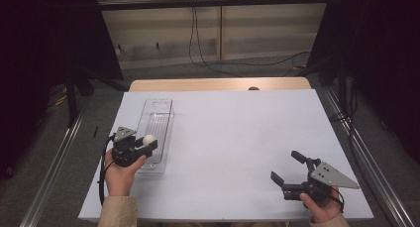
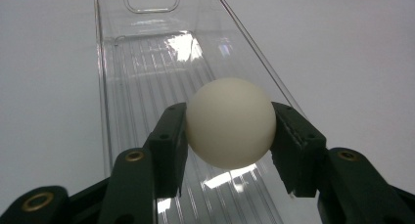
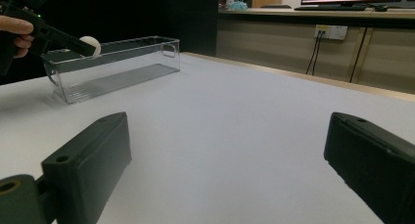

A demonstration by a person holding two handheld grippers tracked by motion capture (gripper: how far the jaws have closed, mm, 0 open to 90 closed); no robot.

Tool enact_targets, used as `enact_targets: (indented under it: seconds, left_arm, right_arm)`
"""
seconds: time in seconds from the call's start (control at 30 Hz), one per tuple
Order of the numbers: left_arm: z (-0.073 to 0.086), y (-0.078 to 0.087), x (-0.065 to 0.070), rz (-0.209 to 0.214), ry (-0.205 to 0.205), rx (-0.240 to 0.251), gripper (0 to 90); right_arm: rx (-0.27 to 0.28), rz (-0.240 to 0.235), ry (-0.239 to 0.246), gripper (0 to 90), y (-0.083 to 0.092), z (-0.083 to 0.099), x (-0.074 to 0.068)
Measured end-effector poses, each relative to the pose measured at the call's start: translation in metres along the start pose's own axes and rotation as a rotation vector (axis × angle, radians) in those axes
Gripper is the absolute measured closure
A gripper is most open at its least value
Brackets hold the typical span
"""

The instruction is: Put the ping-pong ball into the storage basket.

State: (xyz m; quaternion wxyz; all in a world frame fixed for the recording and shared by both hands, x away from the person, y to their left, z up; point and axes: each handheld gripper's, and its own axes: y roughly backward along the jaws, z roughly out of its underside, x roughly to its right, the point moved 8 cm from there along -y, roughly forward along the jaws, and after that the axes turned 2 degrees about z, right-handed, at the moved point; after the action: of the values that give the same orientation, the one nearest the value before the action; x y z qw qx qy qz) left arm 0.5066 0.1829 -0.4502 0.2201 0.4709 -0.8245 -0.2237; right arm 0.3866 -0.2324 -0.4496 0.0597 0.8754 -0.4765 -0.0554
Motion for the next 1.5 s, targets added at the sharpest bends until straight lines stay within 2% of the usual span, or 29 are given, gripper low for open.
enact_targets:
  seconds: [1.5]
  left_arm:
    - [0.0021,-0.0018,-0.0004,-0.008,-0.006,-0.008,50.9]
  right_arm:
    - [-0.001,-0.003,0.002,2.9,-0.0014,0.0004,-0.0009]
